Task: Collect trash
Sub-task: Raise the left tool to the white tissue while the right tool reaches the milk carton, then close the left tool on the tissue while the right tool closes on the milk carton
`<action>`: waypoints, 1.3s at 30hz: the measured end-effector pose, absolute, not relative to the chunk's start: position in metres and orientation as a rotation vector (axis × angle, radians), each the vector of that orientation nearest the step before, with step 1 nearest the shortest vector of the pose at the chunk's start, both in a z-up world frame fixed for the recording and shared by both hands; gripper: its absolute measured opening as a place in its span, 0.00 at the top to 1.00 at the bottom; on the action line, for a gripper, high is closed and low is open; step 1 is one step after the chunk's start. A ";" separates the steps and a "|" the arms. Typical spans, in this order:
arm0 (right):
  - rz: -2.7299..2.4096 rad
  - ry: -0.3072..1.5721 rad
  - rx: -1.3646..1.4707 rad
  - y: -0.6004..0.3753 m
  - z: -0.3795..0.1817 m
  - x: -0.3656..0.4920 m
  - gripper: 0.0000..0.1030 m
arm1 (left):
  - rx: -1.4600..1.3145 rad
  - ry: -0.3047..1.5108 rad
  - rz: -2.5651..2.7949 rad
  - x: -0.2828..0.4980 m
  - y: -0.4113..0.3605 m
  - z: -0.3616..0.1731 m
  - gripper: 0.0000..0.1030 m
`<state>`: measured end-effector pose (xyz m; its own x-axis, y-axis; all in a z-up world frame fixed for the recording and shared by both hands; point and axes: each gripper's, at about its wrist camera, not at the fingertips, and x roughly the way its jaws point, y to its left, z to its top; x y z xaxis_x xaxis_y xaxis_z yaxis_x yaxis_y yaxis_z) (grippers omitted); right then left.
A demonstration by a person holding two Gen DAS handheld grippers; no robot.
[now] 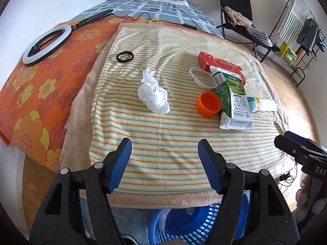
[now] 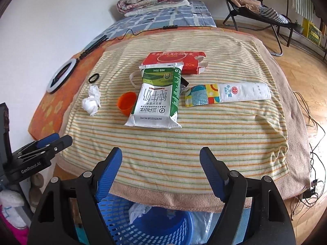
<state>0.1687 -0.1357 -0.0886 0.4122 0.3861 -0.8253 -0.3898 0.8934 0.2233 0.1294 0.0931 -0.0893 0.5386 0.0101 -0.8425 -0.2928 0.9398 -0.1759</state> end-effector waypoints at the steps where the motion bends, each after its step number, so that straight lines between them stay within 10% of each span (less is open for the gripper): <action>1: 0.485 1.034 -0.009 -0.132 -0.087 0.174 0.24 | -0.322 0.990 0.184 0.133 0.096 -0.090 0.33; 28: 0.412 1.131 -0.034 -0.068 -0.123 0.276 0.24 | -0.408 1.037 0.203 0.206 0.138 -0.127 0.33; 39: 0.374 1.191 -0.041 -0.066 -0.142 0.294 0.24 | -0.451 1.054 0.199 0.212 0.148 -0.138 0.57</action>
<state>0.2942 -0.0661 -0.1425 0.3168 0.2627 -0.9114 -0.3055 0.9379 0.1642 0.2123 0.1483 -0.1379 0.4872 -0.0549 -0.8716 -0.3687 0.8918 -0.2623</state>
